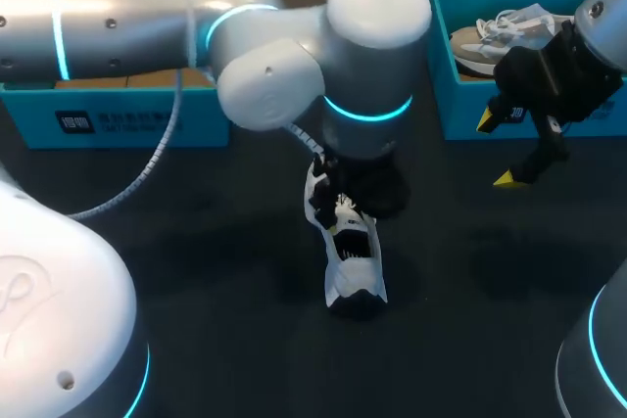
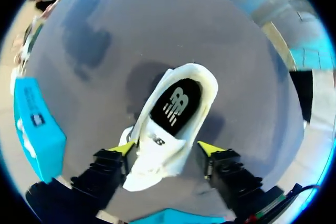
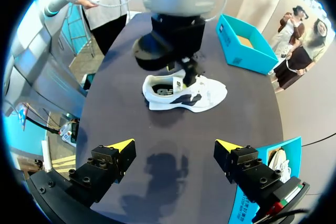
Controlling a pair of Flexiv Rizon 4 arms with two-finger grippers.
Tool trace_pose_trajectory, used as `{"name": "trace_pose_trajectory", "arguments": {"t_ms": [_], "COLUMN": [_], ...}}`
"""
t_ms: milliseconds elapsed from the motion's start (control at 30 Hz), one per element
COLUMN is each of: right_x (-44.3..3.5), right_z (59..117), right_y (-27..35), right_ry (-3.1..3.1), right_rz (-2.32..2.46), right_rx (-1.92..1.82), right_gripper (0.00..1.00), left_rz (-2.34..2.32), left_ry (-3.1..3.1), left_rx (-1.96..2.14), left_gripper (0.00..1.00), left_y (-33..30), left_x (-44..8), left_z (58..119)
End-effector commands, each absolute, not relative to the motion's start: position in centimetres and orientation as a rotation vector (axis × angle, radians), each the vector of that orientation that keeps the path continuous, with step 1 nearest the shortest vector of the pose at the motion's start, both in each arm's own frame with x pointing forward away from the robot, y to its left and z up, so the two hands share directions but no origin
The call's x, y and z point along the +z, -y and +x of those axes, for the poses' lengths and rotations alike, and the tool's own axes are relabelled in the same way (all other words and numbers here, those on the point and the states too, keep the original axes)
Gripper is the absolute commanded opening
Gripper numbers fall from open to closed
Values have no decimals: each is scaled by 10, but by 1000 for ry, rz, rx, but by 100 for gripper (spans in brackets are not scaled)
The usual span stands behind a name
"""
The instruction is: Take the shoe out of the shoebox, open the shoe tongue, remove and reinsert the insole, then place the shoe into the shoebox
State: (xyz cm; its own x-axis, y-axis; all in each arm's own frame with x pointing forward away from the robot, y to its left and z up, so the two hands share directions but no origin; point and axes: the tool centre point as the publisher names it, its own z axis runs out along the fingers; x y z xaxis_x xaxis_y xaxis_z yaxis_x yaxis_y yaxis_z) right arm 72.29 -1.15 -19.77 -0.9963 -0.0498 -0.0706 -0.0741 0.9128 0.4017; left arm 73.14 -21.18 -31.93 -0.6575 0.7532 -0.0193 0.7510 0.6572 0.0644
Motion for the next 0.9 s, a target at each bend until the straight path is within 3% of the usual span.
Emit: {"name": "trace_pose_trajectory", "arguments": {"t_ms": [33,367,900], "right_x": [-198,-198,-198], "right_z": [723,723,723], "right_y": [11,11,11], "right_ry": [-3017,-3017,-3017], "right_rz": [-97,-97,-97], "right_rx": [633,633,633], "right_gripper": [100,100,100], "left_rz": [1254,1254,174], "left_ry": [-2808,-2808,-2987], "left_rx": [32,32,-225], "left_gripper": [100,100,100], "left_y": [197,197,170], "left_x": [-313,-313,-294], "left_z": [730,730,684]}}
